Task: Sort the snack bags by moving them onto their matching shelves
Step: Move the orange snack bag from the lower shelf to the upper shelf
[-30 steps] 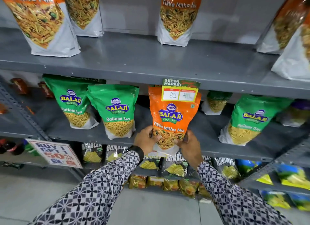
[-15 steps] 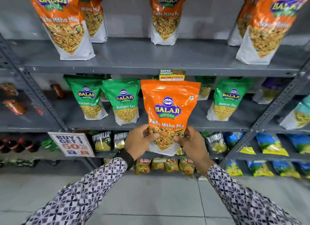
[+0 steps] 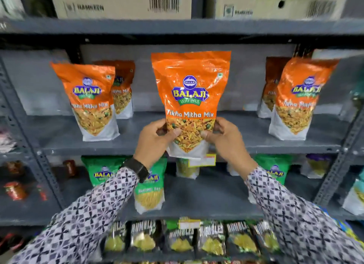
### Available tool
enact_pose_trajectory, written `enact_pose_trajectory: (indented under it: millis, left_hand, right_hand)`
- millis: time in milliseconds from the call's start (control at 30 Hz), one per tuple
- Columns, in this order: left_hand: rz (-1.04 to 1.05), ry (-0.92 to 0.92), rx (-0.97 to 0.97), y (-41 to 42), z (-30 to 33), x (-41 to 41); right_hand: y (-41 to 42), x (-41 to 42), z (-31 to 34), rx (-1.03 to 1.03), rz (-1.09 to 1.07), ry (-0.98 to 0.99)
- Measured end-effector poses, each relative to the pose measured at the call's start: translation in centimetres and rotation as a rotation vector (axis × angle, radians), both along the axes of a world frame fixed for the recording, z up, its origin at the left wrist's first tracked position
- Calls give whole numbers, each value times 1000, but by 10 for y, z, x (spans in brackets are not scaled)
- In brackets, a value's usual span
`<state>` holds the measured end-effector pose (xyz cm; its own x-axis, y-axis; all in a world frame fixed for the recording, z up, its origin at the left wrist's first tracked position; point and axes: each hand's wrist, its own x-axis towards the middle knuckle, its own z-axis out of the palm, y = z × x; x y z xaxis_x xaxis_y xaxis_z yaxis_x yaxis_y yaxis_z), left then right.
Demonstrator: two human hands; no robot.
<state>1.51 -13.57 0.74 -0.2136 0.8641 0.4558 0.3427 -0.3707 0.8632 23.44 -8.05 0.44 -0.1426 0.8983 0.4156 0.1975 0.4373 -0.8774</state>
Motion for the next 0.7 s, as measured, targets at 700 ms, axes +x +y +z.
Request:
enact_pose_trajectory:
  millis: [700]
  left_hand:
    - [-65, -51, -82, 132, -22, -14]
  right_hand:
    - [138, -34, -14, -48, -62, -69]
